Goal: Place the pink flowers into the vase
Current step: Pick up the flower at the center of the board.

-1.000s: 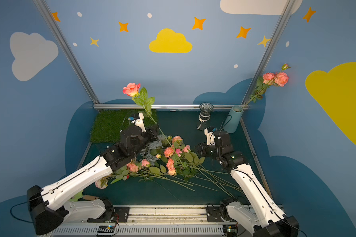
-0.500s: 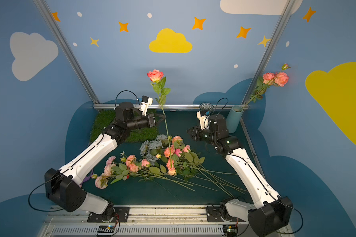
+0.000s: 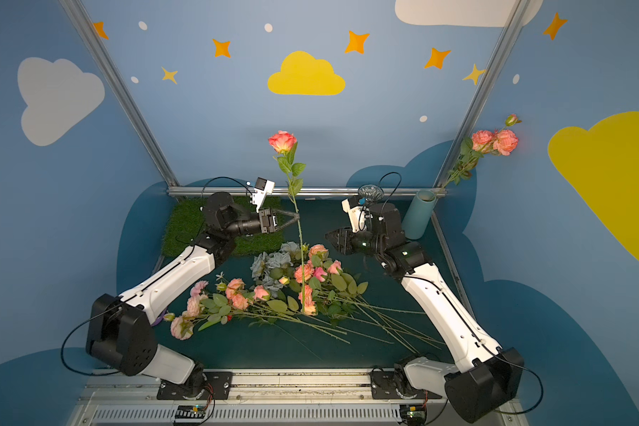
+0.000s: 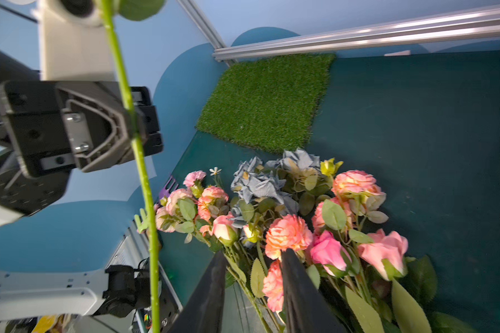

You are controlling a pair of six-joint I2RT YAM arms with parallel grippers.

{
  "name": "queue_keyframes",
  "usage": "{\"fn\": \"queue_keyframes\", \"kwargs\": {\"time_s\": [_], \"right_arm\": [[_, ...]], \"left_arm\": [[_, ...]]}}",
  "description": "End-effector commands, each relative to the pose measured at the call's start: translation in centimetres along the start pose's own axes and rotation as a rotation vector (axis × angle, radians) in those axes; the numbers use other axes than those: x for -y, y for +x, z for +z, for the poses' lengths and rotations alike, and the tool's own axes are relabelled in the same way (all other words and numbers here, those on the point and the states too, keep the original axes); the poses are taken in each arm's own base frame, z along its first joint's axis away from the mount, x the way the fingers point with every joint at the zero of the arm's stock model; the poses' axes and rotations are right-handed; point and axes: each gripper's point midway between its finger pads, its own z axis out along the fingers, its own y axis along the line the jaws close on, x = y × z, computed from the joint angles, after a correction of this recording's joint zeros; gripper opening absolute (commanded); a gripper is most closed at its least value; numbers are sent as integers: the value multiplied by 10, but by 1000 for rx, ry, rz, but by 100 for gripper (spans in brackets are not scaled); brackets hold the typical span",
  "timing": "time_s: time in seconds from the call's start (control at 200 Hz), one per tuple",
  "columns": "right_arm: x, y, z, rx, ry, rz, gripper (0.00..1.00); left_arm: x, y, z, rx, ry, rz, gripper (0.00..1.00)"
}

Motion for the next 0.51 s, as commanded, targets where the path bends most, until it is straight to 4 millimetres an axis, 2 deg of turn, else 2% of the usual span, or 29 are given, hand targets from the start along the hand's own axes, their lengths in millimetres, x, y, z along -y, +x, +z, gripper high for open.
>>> {"fn": "queue_keyframes", "kwargs": {"time_s": [0.0,0.065,0.165,0.501], "right_arm": [[-35,-12,-11,32,-139,-48,37],[-40,-12,-11,27,-168,-45,37],[-49,-11,-8,16,-216,-39,37],[-63,-10,4,6,-272,-36,37]], "left_arm": [[27,5,3,-41,123,47,2],[34,11,7,-68,143,60,2],[33,18,12,-91,133,65,2],[34,27,17,-105,143,70,2]]}}
